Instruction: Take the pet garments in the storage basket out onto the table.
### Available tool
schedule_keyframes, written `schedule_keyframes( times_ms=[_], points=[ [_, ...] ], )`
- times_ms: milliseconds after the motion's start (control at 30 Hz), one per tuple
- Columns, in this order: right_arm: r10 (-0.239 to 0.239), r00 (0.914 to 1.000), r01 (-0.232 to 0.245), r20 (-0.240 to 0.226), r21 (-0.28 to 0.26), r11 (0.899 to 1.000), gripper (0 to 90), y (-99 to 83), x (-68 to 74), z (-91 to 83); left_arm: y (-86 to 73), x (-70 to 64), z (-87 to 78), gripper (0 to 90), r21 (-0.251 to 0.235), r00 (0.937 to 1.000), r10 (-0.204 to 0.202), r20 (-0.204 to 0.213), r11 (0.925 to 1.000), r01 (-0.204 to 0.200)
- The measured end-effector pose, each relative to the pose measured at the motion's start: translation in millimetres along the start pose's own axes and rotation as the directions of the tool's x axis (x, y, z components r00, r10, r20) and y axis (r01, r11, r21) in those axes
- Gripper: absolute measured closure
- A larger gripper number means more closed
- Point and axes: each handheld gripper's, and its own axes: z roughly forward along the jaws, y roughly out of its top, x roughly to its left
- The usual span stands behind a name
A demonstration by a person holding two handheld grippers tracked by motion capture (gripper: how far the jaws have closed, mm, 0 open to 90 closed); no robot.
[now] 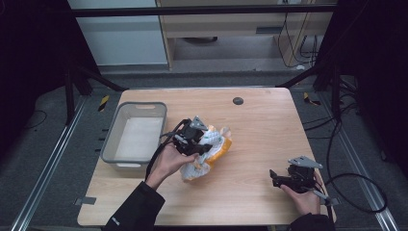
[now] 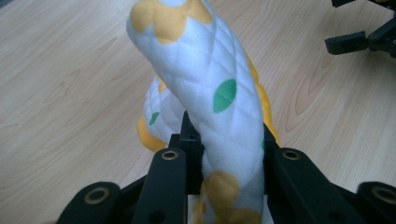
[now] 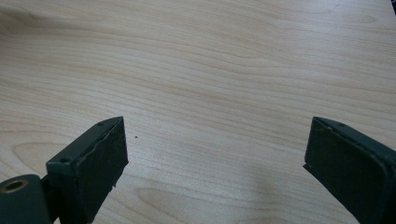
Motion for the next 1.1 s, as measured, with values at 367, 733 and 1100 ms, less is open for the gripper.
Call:
schedule_keyframes(
  times_ms=[367, 733, 1100],
  points=[
    [-0.001, 1.0000, 0.001, 0.001, -0.001, 1.000, 5.7, -0.4, 0.3, 0.3, -8.8, -0.3, 23.0, 71.1, 0.034, 1.0000, 0.001, 0.009, 0.9994, -0.001],
    [-0.006, 1.0000, 0.006, 0.000, -0.002, 1.000, 5.6, -0.9, 0.1, 1.1, -15.1, 0.3, 36.7, 61.9, 0.066, 0.9996, 0.010, 0.026, 0.9977, -0.012],
    [-0.007, 1.0000, 0.007, 0.000, -0.001, 1.000, 5.5, -1.0, 0.2, 1.1, -15.8, -1.9, 34.2, 41.9, 0.054, 0.9996, 0.015, 0.026, 0.9984, -0.016]
  ],
)
